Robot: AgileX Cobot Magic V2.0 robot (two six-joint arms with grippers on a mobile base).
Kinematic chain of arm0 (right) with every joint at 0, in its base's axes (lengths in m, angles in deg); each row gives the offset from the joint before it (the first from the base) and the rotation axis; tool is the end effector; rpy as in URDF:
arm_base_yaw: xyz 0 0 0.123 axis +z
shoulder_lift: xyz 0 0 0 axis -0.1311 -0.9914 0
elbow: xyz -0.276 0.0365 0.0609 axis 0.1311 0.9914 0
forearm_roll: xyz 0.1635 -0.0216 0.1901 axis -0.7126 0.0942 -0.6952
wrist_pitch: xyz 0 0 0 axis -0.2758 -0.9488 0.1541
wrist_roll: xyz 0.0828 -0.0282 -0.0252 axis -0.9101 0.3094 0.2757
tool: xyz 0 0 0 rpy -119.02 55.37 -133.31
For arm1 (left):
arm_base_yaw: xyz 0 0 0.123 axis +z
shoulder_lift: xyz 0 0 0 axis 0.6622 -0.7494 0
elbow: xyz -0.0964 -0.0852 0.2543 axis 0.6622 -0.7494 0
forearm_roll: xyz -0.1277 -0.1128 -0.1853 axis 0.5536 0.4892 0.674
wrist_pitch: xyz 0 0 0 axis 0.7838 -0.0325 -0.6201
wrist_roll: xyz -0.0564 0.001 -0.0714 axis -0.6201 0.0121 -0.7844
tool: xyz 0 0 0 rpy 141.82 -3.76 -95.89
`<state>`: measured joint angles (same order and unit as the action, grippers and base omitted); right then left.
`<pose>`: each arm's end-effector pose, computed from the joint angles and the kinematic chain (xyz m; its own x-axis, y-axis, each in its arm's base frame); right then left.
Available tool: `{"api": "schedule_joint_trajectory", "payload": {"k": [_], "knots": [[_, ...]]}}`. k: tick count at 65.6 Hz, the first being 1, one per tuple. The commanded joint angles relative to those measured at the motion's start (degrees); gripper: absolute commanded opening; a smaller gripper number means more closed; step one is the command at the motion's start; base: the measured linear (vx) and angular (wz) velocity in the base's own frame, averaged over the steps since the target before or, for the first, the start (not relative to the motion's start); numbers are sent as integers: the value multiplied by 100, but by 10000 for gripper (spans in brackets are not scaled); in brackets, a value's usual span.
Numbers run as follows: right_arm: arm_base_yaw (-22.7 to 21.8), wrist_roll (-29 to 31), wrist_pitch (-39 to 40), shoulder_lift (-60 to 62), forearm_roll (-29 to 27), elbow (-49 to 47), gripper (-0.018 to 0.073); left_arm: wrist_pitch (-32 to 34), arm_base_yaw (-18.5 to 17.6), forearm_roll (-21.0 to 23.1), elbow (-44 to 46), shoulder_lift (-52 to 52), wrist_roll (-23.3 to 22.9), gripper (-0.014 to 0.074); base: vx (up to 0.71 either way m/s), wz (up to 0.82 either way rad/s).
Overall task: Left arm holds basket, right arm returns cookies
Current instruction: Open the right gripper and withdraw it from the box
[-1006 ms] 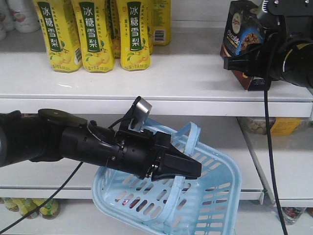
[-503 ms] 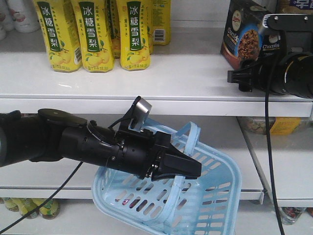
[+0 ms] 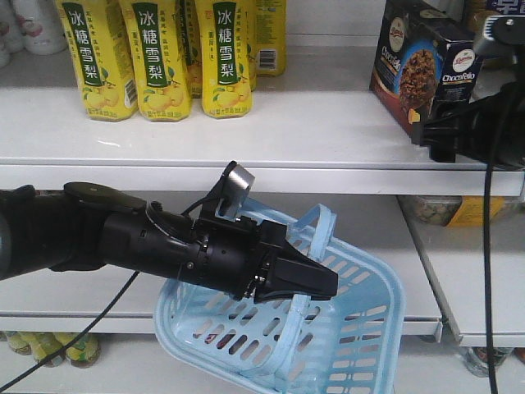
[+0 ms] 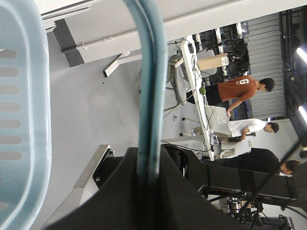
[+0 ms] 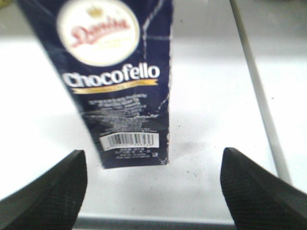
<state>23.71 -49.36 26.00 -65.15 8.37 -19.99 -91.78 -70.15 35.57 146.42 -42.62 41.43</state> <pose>0.2577 0.0555 0.3681 -0.5518 0.0205 -0.8337 -0.0143 0.9993 0.0340 0.2562 -0.2315 0.2552 -0.9606 0.1168 -0.2521 0.2717 0.2057 -0.9401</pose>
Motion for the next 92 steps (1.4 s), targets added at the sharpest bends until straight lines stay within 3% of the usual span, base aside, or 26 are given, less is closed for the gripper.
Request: {"api": "schedule_joint_trajectory", "payload": {"k": [1, 11, 23, 35, 72, 83, 92], "knots": [[-6, 363, 244, 478, -192, -170, 538, 149, 74, 889, 252, 292, 173, -3, 0, 0], [-6, 776, 215, 1017, -479, -166, 538, 149, 74, 889, 252, 292, 173, -3, 0, 0], [-11, 935, 25, 1794, -402, -19, 538, 149, 74, 889, 252, 292, 173, -3, 0, 0], [-16, 898, 31, 2863, -174, 848, 535, 149, 74, 889, 252, 292, 173, -3, 0, 0], [-16, 898, 73, 6482, -162, 3553, 491, 149, 74, 889, 252, 292, 173, -3, 0, 0], [-16, 898, 115, 6936, -162, 4236, 466, 149, 74, 889, 252, 292, 173, -3, 0, 0], [-16, 905, 710, 6936, 108, 4674, 458, 149, 74, 889, 252, 292, 173, -3, 0, 0]]}}
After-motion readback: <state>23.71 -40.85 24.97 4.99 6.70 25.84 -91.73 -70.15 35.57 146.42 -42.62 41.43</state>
